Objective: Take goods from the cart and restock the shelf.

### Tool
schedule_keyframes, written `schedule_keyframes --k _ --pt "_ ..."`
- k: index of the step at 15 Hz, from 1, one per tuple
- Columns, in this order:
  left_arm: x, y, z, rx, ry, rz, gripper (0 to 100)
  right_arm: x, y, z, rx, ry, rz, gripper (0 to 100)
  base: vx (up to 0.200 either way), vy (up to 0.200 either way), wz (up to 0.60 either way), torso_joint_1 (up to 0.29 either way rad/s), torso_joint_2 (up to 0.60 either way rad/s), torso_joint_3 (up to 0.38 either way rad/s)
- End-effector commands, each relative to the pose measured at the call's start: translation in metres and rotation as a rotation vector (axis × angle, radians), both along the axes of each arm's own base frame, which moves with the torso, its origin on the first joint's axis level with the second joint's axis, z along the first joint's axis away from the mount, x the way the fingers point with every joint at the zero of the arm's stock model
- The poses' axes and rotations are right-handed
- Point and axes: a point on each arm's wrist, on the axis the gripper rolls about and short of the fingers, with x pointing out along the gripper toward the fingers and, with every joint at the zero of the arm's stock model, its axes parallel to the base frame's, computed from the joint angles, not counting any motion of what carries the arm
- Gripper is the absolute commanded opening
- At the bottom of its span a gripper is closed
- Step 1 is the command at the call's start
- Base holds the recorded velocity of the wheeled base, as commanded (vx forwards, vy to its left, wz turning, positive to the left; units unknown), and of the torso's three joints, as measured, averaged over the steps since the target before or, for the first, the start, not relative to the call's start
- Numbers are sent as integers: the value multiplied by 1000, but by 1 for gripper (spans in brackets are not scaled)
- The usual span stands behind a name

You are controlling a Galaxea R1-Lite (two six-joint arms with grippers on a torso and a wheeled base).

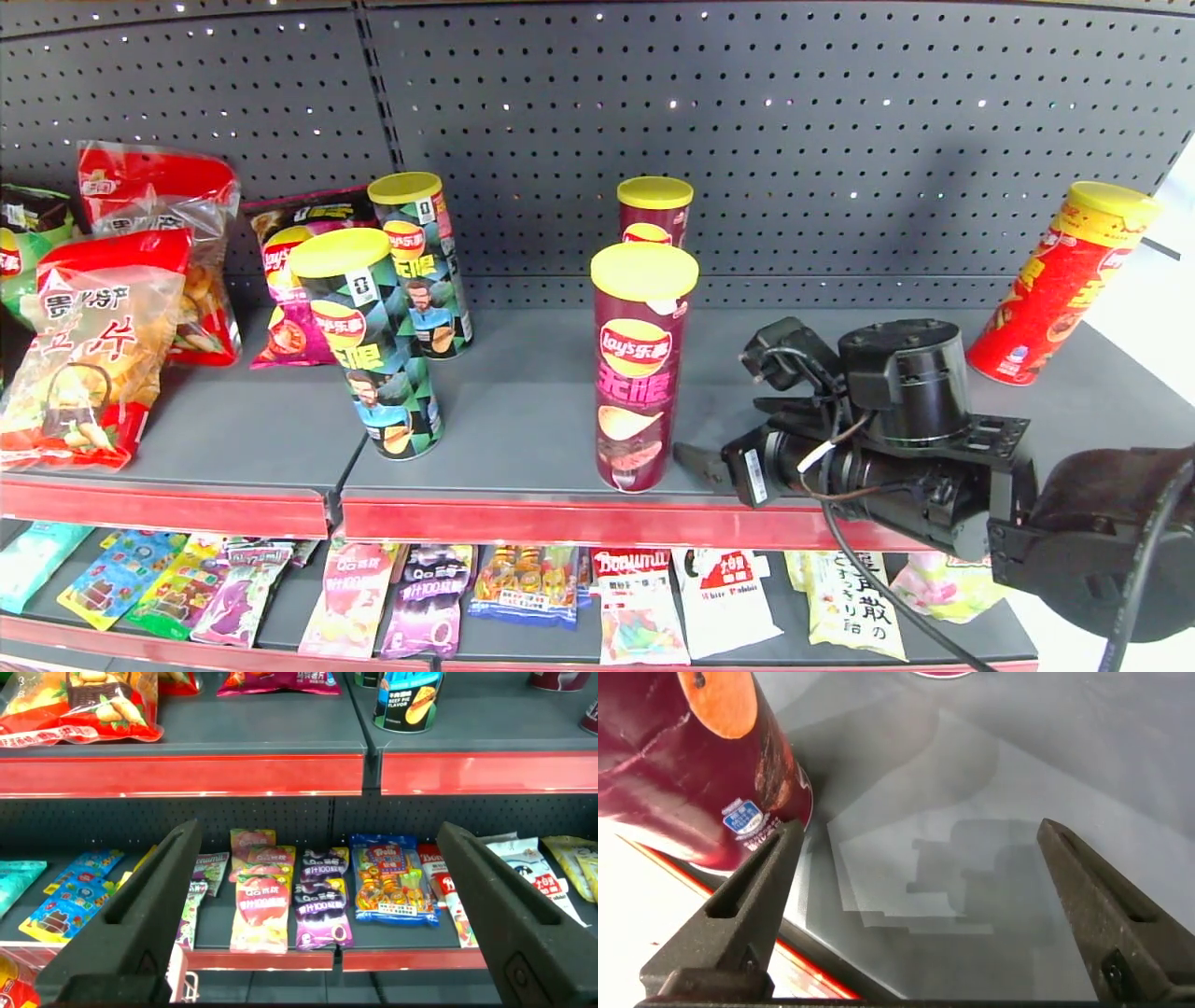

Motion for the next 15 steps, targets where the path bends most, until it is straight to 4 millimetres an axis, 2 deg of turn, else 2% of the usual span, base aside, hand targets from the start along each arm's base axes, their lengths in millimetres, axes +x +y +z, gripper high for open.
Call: schedule_keyframes --k 1,4,7,11,13,15 --pt "0 0 0 0 0 0 100 -4 -6 7 14 -17 -10 100 0 0 0 0 0 0" --pt "0 0 0 0 -2 0 100 -17 -16 17 38 -39 -23 100 0 0 0 0 0 0" --pt "0 0 0 0 0 0 100 -20 -19 9 20 -12 -22 100 0 0 0 0 0 0" --pt "0 0 0 0 0 0 100 -10 -8 0 3 10 -11 100 0 0 0 0 0 0" --pt "0 0 0 0 0 0 100 -7 -1 1 10 2 -1 100 0 0 0 0 0 0" --pt "0 0 0 -2 0 0 100 -8 4 -3 -3 12 13 100 0 0 0 0 0 0"
